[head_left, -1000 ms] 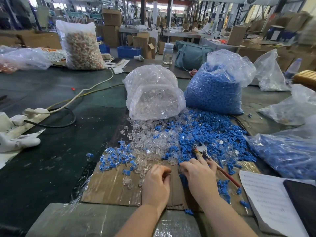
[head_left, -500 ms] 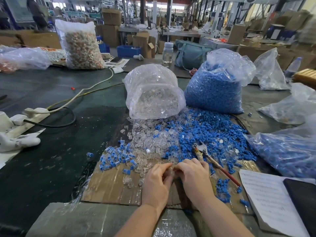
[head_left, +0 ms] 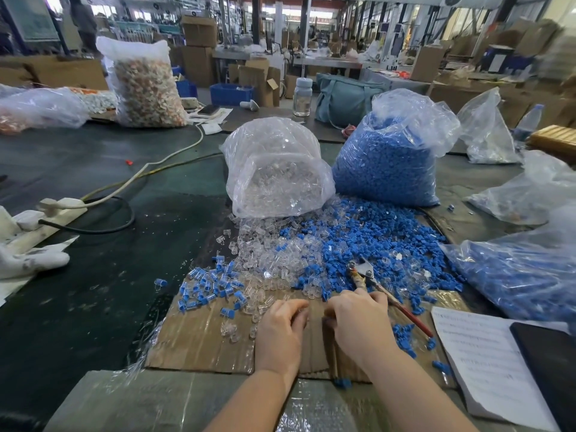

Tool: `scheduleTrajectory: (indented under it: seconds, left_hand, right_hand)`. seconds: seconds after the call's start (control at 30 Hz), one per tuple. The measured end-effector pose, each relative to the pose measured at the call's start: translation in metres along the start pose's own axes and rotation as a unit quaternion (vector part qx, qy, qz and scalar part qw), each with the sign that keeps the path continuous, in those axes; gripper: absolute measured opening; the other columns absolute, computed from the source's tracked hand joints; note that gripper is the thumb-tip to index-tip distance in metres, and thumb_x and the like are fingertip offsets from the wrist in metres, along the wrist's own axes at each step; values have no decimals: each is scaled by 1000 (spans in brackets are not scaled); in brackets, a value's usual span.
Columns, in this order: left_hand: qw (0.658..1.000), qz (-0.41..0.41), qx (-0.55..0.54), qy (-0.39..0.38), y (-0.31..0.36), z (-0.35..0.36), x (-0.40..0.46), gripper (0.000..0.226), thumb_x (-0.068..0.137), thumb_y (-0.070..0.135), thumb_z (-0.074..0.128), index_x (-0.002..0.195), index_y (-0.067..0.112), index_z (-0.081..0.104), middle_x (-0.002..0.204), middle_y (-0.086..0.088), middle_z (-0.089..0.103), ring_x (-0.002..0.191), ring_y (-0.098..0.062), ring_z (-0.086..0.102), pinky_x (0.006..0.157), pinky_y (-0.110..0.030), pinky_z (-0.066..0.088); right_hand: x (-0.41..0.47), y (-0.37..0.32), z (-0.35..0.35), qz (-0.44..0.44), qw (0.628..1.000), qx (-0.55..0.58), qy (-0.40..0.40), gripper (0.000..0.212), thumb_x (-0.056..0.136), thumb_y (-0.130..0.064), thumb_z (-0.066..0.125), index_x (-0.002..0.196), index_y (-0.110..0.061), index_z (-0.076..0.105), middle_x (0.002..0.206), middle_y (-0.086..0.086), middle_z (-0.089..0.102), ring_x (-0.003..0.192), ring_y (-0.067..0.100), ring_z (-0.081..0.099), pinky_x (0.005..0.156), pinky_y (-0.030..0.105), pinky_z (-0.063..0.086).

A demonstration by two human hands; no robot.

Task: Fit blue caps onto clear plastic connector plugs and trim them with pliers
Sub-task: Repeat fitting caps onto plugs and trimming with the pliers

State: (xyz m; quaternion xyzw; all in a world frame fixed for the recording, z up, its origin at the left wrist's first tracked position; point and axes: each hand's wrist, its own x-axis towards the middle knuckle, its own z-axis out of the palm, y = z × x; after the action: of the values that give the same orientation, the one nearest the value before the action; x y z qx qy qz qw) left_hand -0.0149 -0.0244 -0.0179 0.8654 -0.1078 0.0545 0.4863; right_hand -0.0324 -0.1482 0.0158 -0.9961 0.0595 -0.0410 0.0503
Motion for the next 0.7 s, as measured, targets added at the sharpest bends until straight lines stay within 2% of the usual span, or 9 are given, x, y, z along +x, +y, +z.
scheduleTrajectory:
  seconds: [0.17,0.27,0.4,0.47,0.53,0.6,0.7]
  left_hand:
    - [999,-39,-27,-15,1,-3,6,10,86,16,64,95,17,68,92,16,50,79,8,46,70,6,32]
    - [997,-75,-23,-28,5,-6,11,10,88,14,62,88,24,63,89,16,50,76,8,46,67,6,33]
    - [988,-123,-84,-27,9,-9,17,19,88,12,60,80,28,58,94,6,60,81,-1,55,64,-8,40]
    - [983,-143,-111,-21,8,-10,17,17,87,12,62,80,26,59,94,2,61,83,-6,57,71,-14,45]
    - [973,-169,-155,-23,9,-10,17,13,87,10,62,81,21,61,89,-2,65,83,-15,62,79,-30,53]
    - [958,-195,-210,-20,12,-9,17,12,87,6,61,82,17,63,84,-6,66,83,-23,65,82,-41,55]
    - [935,-225,-275,-14,15,-10,20,16,89,1,57,86,15,64,82,-8,66,77,-21,64,77,-36,56]
  right_hand:
    - [0,-3,1,-3,1000,16,13,14,93,-16,48,95,-27,56,100,-9,56,102,16,47,96,37,24]
    - [-1,-5,3,-4,999,26,20,11,94,-17,45,96,-27,51,103,-10,54,104,16,45,99,38,27]
    - [-2,-5,7,-10,994,84,63,11,96,-17,42,92,-27,44,99,-11,57,96,13,47,90,29,36]
    - [-2,-6,7,-7,986,147,82,13,97,-18,44,103,-25,53,102,-9,59,96,11,49,86,23,40]
    - [-1,-7,6,3,978,191,89,23,98,-18,44,116,-19,59,106,-8,60,99,9,52,88,18,41]
    - [-2,-8,5,12,969,228,91,22,97,-18,46,112,-16,63,99,-9,58,91,4,51,81,9,38]
    - [-2,-10,5,49,947,303,92,14,95,-16,52,100,-18,65,88,-13,57,79,-2,50,69,4,38]
